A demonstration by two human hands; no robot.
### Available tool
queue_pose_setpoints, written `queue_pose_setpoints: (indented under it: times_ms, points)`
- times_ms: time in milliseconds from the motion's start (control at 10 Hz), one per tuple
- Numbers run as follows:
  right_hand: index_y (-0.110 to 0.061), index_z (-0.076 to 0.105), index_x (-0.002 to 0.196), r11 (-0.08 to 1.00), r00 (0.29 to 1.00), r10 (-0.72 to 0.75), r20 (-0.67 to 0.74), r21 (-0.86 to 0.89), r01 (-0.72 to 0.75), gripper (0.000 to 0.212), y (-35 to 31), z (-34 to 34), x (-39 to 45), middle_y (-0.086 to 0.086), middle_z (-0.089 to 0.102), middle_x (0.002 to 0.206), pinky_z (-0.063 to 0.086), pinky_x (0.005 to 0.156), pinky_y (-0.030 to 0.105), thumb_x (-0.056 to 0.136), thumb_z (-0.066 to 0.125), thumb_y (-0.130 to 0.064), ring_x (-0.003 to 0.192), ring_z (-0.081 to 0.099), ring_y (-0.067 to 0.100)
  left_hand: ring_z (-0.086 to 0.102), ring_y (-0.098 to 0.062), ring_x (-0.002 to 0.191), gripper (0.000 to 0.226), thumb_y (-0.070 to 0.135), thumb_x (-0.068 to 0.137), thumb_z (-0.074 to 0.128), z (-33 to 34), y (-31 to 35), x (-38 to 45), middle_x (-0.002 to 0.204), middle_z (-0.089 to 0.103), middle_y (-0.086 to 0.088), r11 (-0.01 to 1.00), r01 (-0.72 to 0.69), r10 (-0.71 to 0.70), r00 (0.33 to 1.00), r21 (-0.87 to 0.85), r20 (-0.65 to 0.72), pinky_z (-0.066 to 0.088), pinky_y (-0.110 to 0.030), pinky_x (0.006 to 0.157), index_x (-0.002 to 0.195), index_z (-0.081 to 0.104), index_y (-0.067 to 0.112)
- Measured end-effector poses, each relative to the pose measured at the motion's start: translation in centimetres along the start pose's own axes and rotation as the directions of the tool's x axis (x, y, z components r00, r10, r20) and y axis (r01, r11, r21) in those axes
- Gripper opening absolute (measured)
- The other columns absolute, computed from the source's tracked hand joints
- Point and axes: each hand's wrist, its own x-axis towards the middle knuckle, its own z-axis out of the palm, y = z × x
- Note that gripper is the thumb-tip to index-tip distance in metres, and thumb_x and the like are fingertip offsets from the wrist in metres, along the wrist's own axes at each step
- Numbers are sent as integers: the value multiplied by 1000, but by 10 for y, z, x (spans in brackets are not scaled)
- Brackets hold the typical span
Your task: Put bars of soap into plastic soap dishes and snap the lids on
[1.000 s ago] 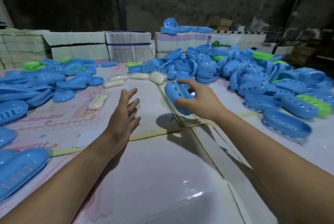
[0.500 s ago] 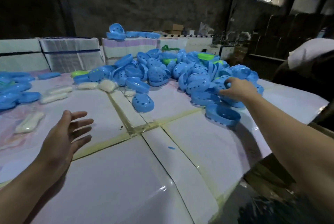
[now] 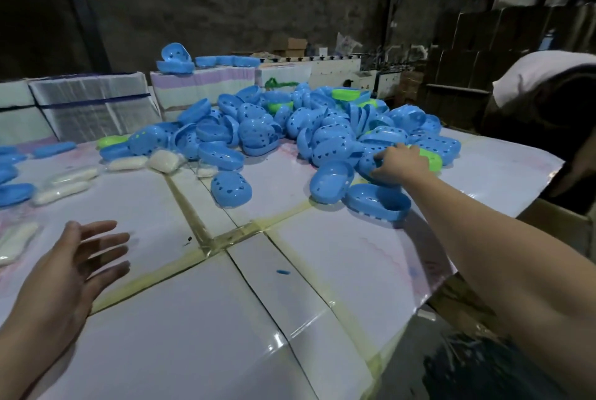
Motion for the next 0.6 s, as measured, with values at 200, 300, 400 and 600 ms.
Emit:
queue_pose_setpoints:
  times_ms: [200,300,400,600]
  points:
    - [-22,59,125,992,991,91,-101,-74,-99,36,2,8,1,12,43,133,37,100,50,89,59,-25,127,35,38,71,-20,101,56,61,101,33,-4,-7,3,99,78,0,1000,-29,29,1000,10,8,56,-43,78,98,75,24]
    - [-22,57,129,992,975,126,-181,37,-121,40,0,11,4,12,44,134,37,99,48,89,61,-25,127,35,37,73,-16,99,56,63,100,35,-7,-9,5,103,78,-2,1000,-28,28,999,4,25,60,-45,75,101,75,24]
    - [-20,59,128,980,946,117,-303,191,-60,36,-7,7,7,13,49,131,39,95,46,93,51,-26,124,38,36,74,-16,96,57,62,101,35,-8,-8,5,101,78,-3,1000,-4,5,1000,-26,24,64,-34,70,99,76,22]
    - [-24,63,120,898,906,-30,-422,388,210,31,-73,-10,-1,6,56,122,44,81,39,93,49,-30,119,44,28,70,-23,103,55,54,105,33,-5,-2,4,99,78,-4,996,67,-68,998,-62,-9,60,-45,75,100,73,17]
